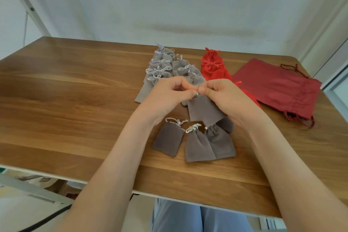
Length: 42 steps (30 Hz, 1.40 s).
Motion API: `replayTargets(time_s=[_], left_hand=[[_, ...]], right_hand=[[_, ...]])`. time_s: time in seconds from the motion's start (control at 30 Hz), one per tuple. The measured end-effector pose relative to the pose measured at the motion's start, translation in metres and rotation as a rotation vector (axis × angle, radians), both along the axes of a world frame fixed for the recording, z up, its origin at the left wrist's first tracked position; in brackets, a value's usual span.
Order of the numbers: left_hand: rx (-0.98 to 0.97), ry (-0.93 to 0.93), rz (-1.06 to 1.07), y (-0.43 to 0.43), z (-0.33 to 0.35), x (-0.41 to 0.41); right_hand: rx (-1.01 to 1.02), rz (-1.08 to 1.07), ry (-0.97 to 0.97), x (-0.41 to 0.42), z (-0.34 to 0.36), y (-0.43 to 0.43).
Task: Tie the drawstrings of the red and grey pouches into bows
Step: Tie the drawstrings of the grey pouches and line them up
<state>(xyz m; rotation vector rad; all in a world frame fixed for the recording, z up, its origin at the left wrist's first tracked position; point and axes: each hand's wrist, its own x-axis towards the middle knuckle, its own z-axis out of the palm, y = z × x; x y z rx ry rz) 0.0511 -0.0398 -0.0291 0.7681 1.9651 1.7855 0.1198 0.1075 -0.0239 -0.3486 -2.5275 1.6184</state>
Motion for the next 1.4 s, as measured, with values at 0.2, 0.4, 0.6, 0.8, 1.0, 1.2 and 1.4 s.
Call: replayTargets(time_s=[0.2, 0.4, 0.6, 0.8, 1.0, 1.2, 1.4], left_hand=[[-0.285, 0.253, 0.039, 0.001, -0.004, 0.001], [-0.727, 0.725, 0.152, 0.022, -0.005, 0.006], [-0.499, 1.260, 0.445, 0.024, -0.027, 0.005], [-0.335, 1.377, 0.481, 0.021, -0.030, 0.009], [-0.235, 1.382, 0.471, 0.022, -0.031, 0.011], [-0.191, 1.385, 0.482, 0.022, -0.030, 0.013], [-0.059, 1.270, 0.525, 0.024, -0.031, 0.014]], right_hand=[[0.201, -0.004, -0.010, -0.005, -0.008, -0.002], [0.342, -0.034, -0.013, -0.010, -0.010, -0.004], [0.162, -0.117, 0.121, -0.010, -0.009, -0.004], [-0.058, -0.090, 0.129, -0.006, -0.005, -0.007], [-0.490, -0.039, 0.062, -0.005, -0.001, -0.010], [-0.465, -0.066, 0.136, -0.003, -0.001, -0.007], [-0.369, -0.064, 0.146, -0.001, -0.001, -0.006]])
